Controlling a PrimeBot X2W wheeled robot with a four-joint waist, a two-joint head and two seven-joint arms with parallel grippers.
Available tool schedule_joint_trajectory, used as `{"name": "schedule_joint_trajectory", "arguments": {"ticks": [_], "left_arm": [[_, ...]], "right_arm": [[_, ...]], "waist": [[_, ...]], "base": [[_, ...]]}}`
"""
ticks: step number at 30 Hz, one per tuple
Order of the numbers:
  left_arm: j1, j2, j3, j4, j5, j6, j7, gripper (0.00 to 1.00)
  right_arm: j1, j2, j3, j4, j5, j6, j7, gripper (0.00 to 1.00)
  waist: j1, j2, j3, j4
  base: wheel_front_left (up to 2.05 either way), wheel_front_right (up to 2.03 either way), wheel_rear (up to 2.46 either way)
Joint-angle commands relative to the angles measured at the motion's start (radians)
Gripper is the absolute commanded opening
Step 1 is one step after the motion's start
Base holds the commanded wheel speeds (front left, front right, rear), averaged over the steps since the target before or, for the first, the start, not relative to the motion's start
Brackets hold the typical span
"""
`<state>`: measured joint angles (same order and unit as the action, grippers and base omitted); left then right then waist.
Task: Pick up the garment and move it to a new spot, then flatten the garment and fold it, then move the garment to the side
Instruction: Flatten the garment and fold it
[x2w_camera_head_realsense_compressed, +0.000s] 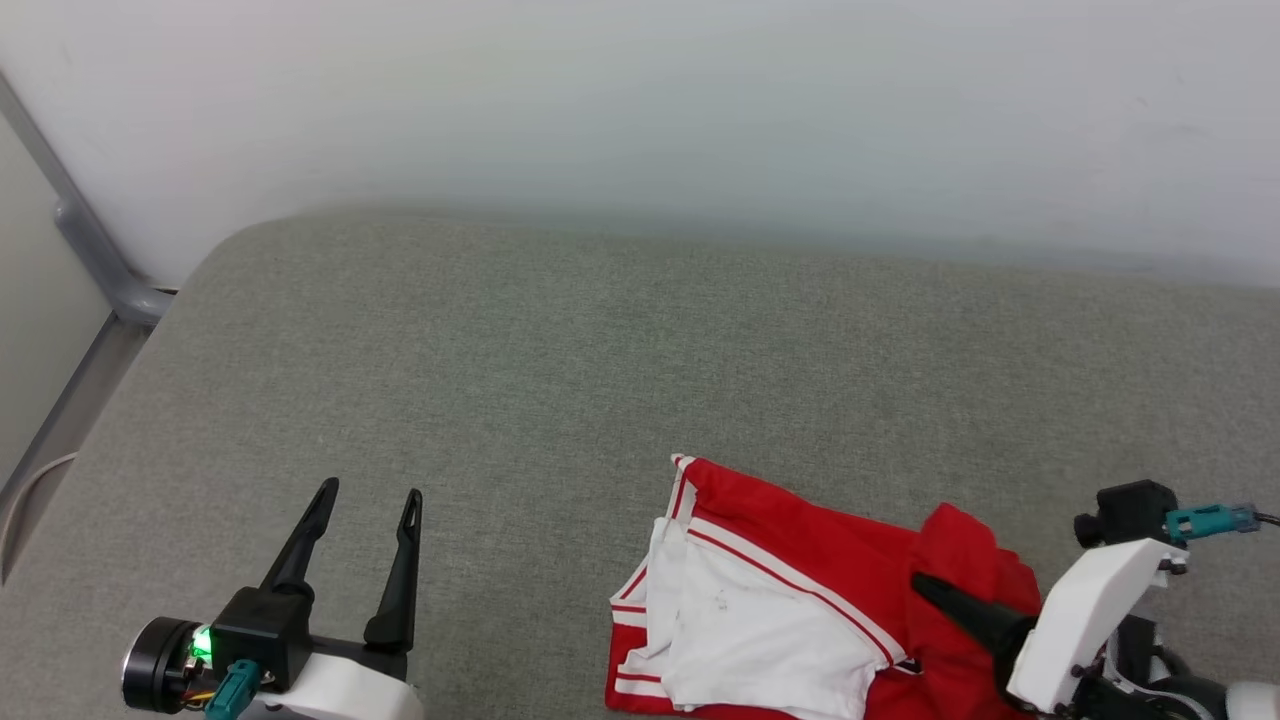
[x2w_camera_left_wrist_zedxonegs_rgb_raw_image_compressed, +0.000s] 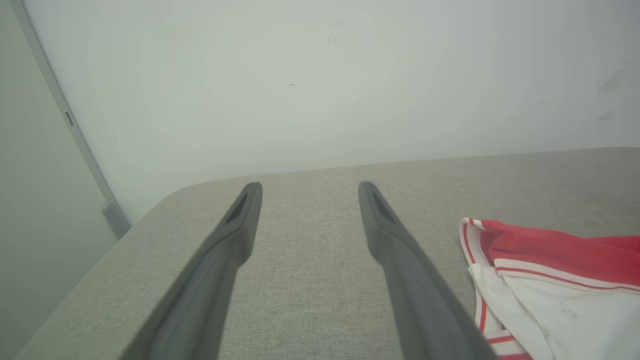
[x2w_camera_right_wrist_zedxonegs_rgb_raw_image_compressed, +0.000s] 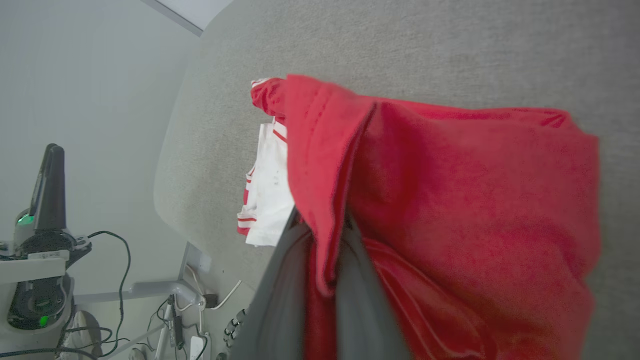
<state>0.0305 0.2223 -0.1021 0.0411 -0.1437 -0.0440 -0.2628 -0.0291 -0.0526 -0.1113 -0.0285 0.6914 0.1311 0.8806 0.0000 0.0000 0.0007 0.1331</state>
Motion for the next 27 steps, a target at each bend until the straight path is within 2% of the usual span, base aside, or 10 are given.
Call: {"name": "schedule_joint_trajectory", "arguments": {"ticks": [1, 7, 12, 13, 20, 21, 22, 27], "left_arm": [[0.003, -0.003, 0.004, -0.001, 0.004, -0.003, -0.002, 1.00], [0.005, -0.012, 0.011, 0.005, 0.010, -0.011, -0.002, 1.00], [-0.001, -0.020, 0.018, 0.007, 0.017, -0.016, -0.002, 1.00], [-0.002, -0.025, 0.020, 0.008, 0.017, -0.020, -0.002, 1.00], [-0.013, -0.032, 0.020, 0.015, 0.025, -0.029, -0.002, 1.00], [-0.014, -0.033, 0.021, 0.017, 0.025, -0.031, -0.002, 1.00], [-0.014, -0.034, 0.021, 0.019, 0.025, -0.032, -0.002, 1.00], [-0.007, -0.038, 0.030, 0.023, 0.029, -0.035, -0.002, 1.00]], "right_arm": [[-0.015, 0.003, 0.023, 0.017, 0.065, -0.001, -0.023, 0.00], [-0.059, 0.003, 0.155, 0.121, 0.203, -0.001, -0.159, 0.00], [-0.122, 0.003, 0.254, 0.231, 0.216, -0.001, -0.266, 0.00], [-0.173, 0.003, 0.300, 0.312, 0.222, -0.001, -0.338, 0.00], [-0.295, 0.003, 0.369, 0.531, 0.157, -0.001, -0.480, 0.00], [-0.311, 0.003, 0.377, 0.557, 0.149, -0.001, -0.498, 0.74], [-0.323, 0.003, 0.385, 0.586, 0.149, -0.001, -0.513, 1.00], [-0.369, 0.003, 0.471, 0.639, 0.213, -0.001, -0.561, 1.00]], "waist": [[0.0000, 0.0000, 0.002, 0.008], [0.0000, 0.0000, 0.001, 0.027], [0.0000, 0.0000, 0.002, 0.040], [0.0000, 0.0000, 0.004, 0.049], [0.0000, 0.0000, 0.016, 0.072], [0.0000, 0.0000, 0.017, 0.074], [0.0000, 0.0000, 0.017, 0.077], [0.0000, 0.0000, 0.015, 0.080]], "base": [[0.00, 0.00, 0.00], [0.00, 0.00, 0.00], [0.00, 0.00, 0.00], [0.00, 0.00, 0.00], [0.00, 0.00, 0.00], [0.00, 0.00, 0.00], [0.00, 0.00, 0.00], [0.00, 0.00, 0.00]]}}
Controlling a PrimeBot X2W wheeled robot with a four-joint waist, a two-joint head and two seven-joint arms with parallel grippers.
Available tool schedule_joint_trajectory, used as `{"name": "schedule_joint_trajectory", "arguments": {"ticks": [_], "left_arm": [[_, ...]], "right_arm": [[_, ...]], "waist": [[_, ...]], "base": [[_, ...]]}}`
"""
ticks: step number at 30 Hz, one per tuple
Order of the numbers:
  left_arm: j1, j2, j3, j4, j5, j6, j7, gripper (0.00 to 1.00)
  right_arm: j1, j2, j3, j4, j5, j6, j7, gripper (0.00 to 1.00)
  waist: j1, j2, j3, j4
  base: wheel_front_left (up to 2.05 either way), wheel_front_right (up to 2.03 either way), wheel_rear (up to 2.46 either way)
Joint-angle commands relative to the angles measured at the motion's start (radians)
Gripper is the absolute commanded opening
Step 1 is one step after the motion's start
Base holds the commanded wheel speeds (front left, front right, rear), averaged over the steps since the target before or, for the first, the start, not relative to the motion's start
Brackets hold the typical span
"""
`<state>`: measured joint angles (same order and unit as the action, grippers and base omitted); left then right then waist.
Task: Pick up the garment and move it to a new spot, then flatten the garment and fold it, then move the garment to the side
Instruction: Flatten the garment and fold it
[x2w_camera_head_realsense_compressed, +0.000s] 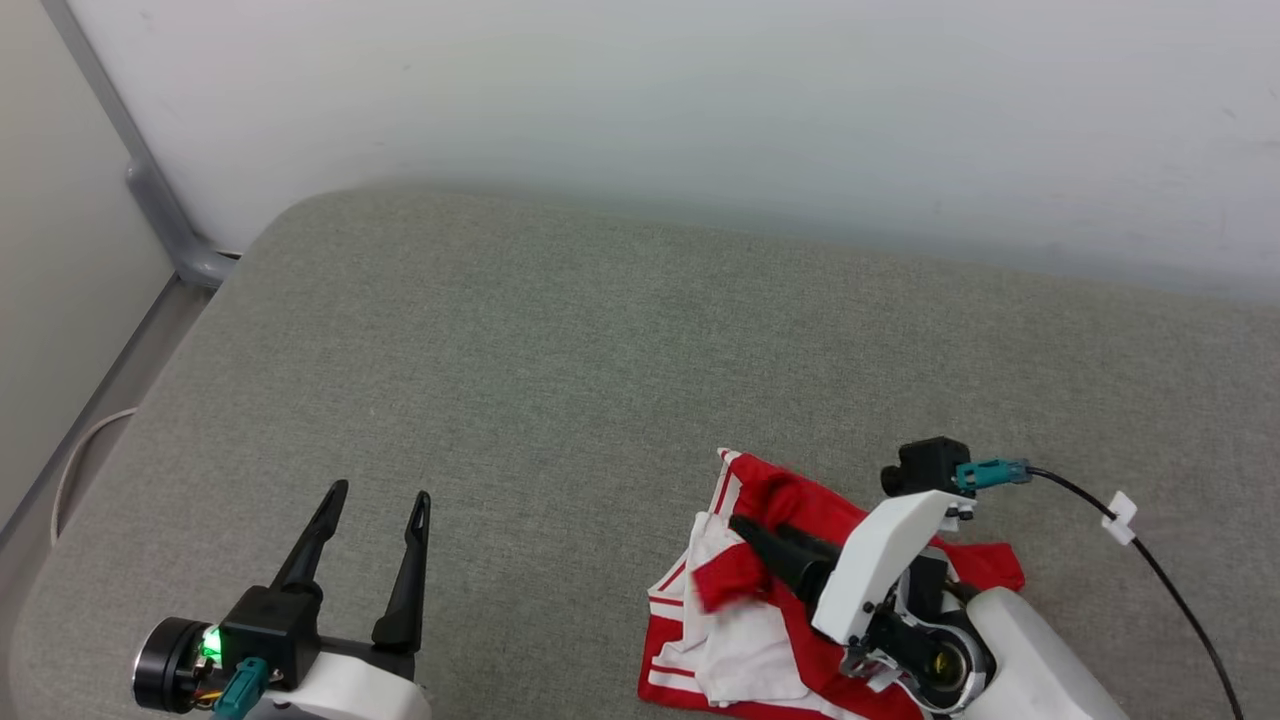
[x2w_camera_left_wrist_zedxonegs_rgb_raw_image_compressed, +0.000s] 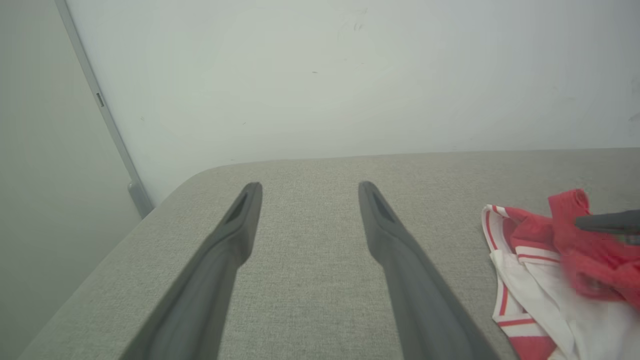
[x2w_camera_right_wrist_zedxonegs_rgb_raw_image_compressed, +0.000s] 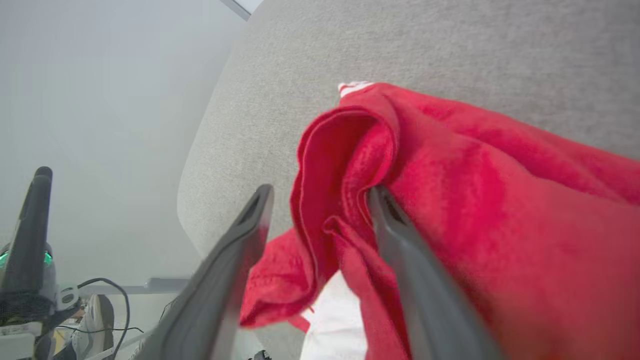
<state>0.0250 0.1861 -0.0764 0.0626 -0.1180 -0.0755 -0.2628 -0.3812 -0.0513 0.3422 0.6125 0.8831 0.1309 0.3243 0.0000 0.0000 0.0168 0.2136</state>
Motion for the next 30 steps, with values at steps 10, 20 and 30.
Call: {"name": "schedule_joint_trajectory", "arguments": {"ticks": [10, 20, 30], "left_arm": [[0.005, -0.013, 0.010, 0.001, 0.013, -0.007, -0.002, 1.00], [-0.004, -0.031, 0.012, -0.024, 0.009, -0.014, -0.002, 1.00], [-0.031, -0.057, 0.021, -0.052, 0.002, -0.026, -0.002, 1.00]], "right_arm": [[-0.119, 0.001, 0.156, 0.013, 0.179, -0.001, -0.060, 1.00], [-0.199, -0.107, 0.058, -0.036, -0.296, -0.001, -0.142, 1.00], [-0.009, -0.291, -0.143, -0.364, -0.580, -0.001, -0.229, 1.00]], "waist": [[0.0000, 0.0000, -0.017, -0.035], [0.0000, 0.0000, -0.004, -0.093], [0.0000, 0.0000, 0.031, -0.134]], "base": [[0.00, 0.00, 0.00], [0.00, 0.00, 0.00], [0.00, 0.00, 0.00]]}}
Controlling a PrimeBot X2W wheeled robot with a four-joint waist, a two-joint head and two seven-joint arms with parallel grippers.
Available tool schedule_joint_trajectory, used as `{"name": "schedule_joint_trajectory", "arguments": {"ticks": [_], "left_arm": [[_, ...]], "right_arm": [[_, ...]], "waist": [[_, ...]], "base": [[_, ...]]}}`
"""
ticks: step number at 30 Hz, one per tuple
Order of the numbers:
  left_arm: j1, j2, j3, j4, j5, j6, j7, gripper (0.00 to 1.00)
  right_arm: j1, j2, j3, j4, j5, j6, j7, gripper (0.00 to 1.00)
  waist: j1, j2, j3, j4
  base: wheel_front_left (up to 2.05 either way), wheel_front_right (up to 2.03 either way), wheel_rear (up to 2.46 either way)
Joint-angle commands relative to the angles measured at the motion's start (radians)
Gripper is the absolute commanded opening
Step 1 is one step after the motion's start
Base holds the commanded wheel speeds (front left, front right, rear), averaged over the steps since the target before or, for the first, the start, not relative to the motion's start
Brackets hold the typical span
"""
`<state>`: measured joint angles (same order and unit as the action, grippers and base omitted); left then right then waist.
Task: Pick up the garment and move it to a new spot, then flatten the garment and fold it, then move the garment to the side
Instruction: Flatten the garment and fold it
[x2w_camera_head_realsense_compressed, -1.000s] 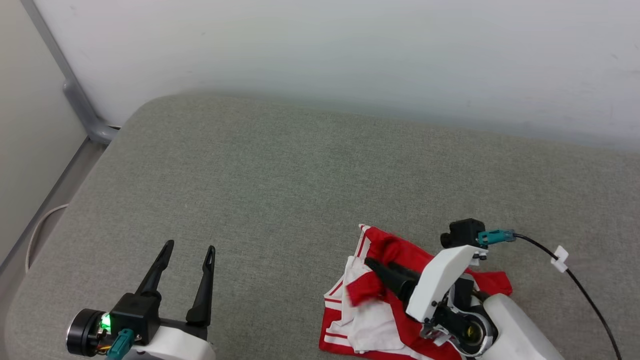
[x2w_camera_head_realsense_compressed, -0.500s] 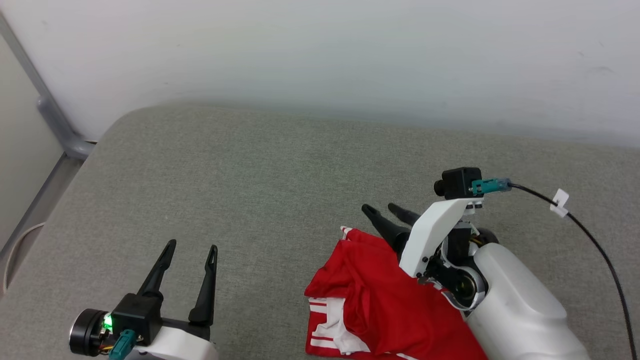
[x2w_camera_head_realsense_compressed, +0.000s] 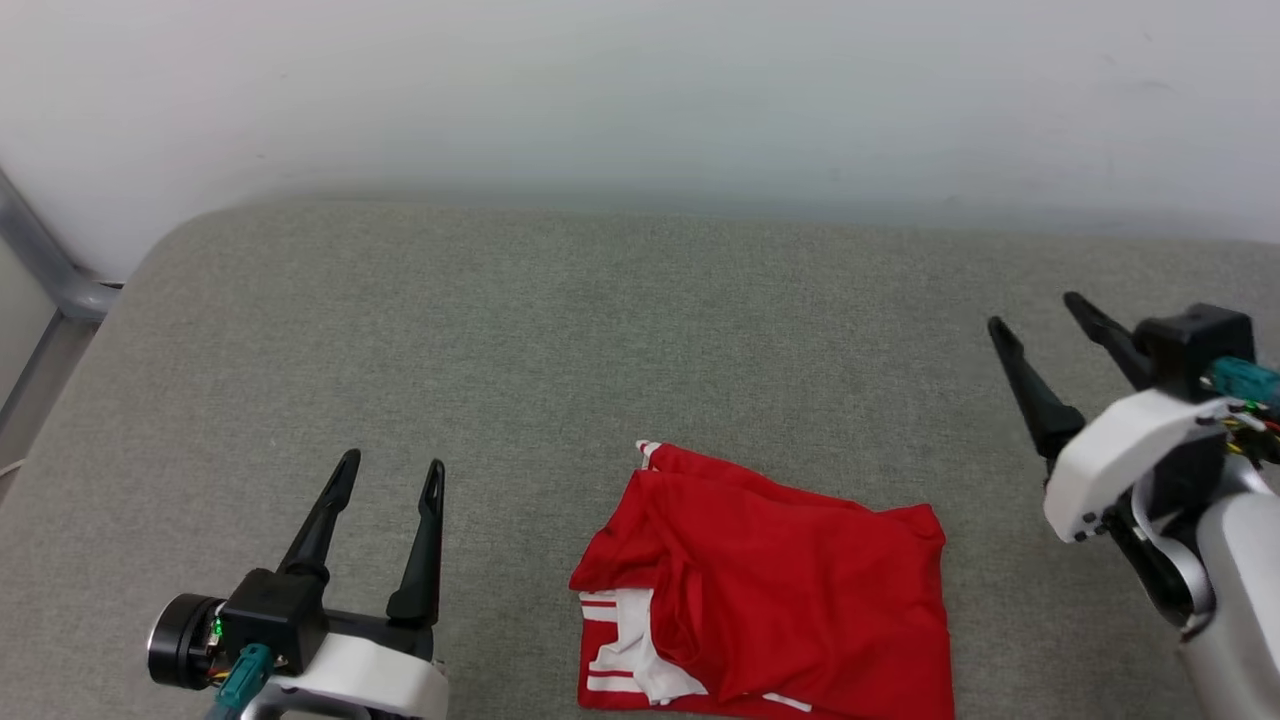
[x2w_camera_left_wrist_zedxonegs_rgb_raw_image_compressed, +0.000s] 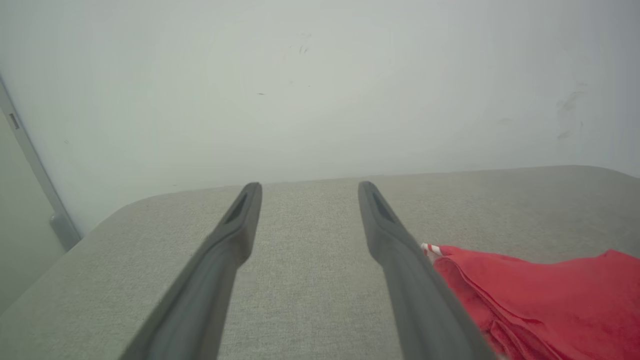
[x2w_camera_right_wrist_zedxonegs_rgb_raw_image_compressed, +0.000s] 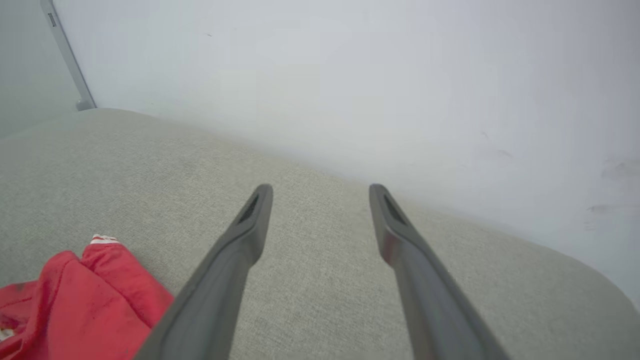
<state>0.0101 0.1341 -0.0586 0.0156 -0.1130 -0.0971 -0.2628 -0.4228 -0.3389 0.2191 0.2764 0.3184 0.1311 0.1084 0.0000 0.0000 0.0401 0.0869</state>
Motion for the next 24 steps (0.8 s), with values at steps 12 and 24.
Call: {"name": "schedule_joint_trajectory", "arguments": {"ticks": [12, 24], "left_arm": [[-0.019, -0.019, 0.012, -0.022, -0.001, -0.017, -0.002, 1.00], [-0.005, -0.032, 0.001, -0.027, 0.020, -0.028, -0.002, 1.00]], "right_arm": [[0.304, 0.105, -0.259, -0.237, -0.131, -0.001, -0.140, 1.00], [0.401, 0.222, -0.298, -0.260, -0.159, -0.001, -0.180, 1.00]], "waist": [[0.0000, 0.0000, 0.027, -0.030], [0.0000, 0.0000, 0.022, -0.053]], "base": [[0.00, 0.00, 0.00], [0.00, 0.00, 0.00]]}}
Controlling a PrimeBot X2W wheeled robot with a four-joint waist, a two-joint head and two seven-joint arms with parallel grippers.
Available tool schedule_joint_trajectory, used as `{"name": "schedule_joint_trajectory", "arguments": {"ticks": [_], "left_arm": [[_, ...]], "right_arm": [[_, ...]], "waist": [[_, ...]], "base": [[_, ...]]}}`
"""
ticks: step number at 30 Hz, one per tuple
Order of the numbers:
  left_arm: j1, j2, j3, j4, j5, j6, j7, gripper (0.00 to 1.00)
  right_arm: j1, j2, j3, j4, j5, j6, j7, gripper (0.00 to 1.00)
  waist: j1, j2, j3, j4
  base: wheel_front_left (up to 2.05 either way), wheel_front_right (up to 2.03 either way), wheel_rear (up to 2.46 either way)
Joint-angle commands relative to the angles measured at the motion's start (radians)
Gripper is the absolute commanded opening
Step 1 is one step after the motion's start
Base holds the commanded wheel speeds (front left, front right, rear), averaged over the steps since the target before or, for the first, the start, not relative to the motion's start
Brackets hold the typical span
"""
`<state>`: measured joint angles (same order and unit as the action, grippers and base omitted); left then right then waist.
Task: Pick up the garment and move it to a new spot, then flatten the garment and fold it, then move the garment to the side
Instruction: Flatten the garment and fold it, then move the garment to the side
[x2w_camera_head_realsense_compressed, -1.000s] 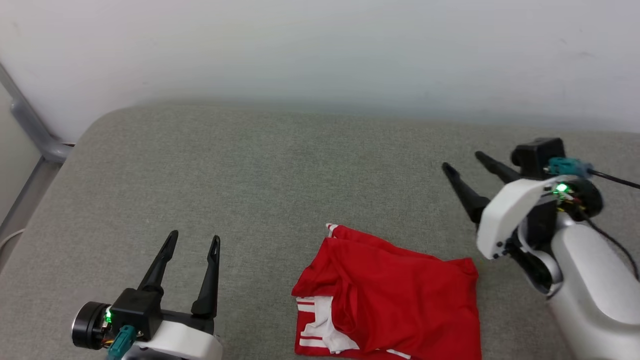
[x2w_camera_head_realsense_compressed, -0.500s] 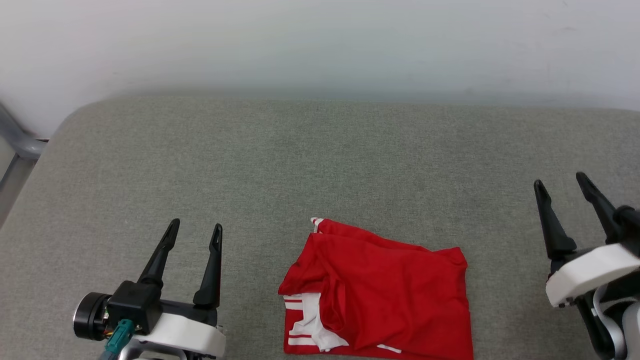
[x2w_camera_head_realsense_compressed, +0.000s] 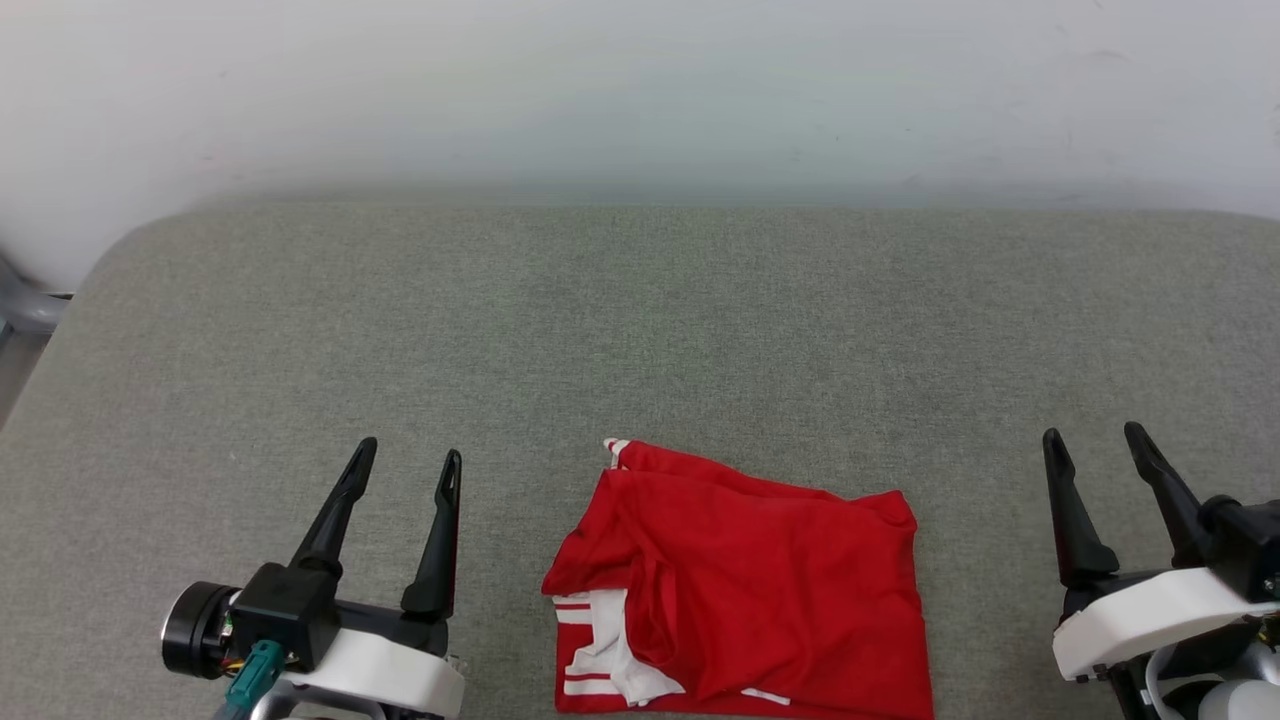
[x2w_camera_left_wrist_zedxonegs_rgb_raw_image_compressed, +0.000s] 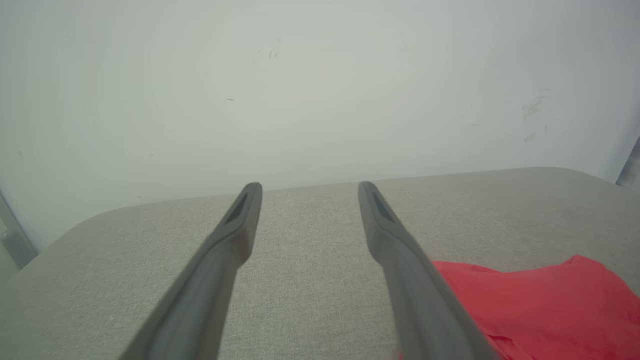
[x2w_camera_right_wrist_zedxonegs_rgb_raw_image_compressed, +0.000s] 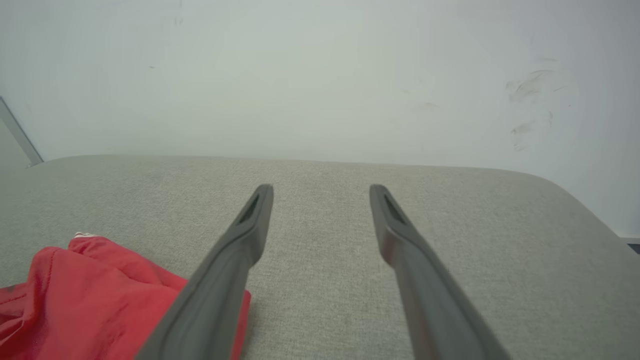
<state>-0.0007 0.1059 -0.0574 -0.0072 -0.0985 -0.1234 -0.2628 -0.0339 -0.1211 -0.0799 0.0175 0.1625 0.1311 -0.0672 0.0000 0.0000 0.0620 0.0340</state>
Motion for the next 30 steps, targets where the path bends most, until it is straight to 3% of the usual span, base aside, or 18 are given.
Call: {"name": "schedule_joint_trajectory", "arguments": {"ticks": [1, 5, 8, 9, 15, 20, 25, 30], "left_arm": [[0.006, -0.004, -0.001, -0.005, 0.007, -0.003, -0.002, 1.00], [0.000, -0.004, 0.003, -0.010, 0.007, -0.004, -0.002, 1.00], [-0.004, -0.004, 0.007, -0.013, 0.008, -0.004, -0.002, 1.00], [-0.004, -0.006, 0.009, -0.014, 0.010, -0.004, -0.002, 1.00], [-0.017, -0.008, 0.001, -0.010, 0.017, -0.006, -0.002, 1.00], [-0.040, -0.011, -0.012, -0.006, 0.018, -0.007, -0.002, 1.00], [-0.064, -0.011, -0.019, -0.002, 0.020, -0.007, -0.002, 1.00], [-0.078, -0.010, -0.024, 0.003, 0.018, -0.007, -0.002, 1.00]], "right_arm": [[0.015, 0.007, 0.001, 0.000, -0.003, -0.001, -0.002, 1.00], [0.017, 0.002, 0.008, -0.006, 0.004, -0.001, 0.037, 1.00], [0.022, -0.015, 0.031, -0.016, 0.013, -0.001, 0.127, 1.00], [0.028, -0.026, 0.074, -0.045, 0.062, -0.001, 0.275, 1.00], [0.043, -0.046, 0.113, -0.133, 0.156, -0.001, 0.640, 1.00], [0.018, -0.031, 0.116, -0.177, 0.156, -0.001, 0.864, 1.00], [0.003, -0.004, 0.102, -0.151, 0.135, -0.001, 0.980, 1.00], [-0.026, 0.029, 0.085, -0.093, 0.133, -0.001, 1.005, 1.00]], "waist": [[0.0000, 0.0000, 0.000, 0.000], [0.0000, 0.0000, 0.003, 0.002], [0.0000, 0.0000, 0.010, 0.006], [0.0000, 0.0000, 0.019, 0.011], [0.0000, 0.0000, 0.047, 0.024], [0.0000, 0.0000, 0.078, 0.047], [0.0000, 0.0000, 0.110, 0.080], [0.0000, 0.0000, 0.135, 0.113]], "base": [[0.00, 0.00, 0.00], [0.00, 0.00, 0.00], [0.00, 0.00, 0.00], [0.00, 0.00, 0.00], [0.00, 0.00, 0.00], [0.00, 0.00, 0.00], [0.00, 0.00, 0.00], [0.00, 0.00, 0.00]]}}
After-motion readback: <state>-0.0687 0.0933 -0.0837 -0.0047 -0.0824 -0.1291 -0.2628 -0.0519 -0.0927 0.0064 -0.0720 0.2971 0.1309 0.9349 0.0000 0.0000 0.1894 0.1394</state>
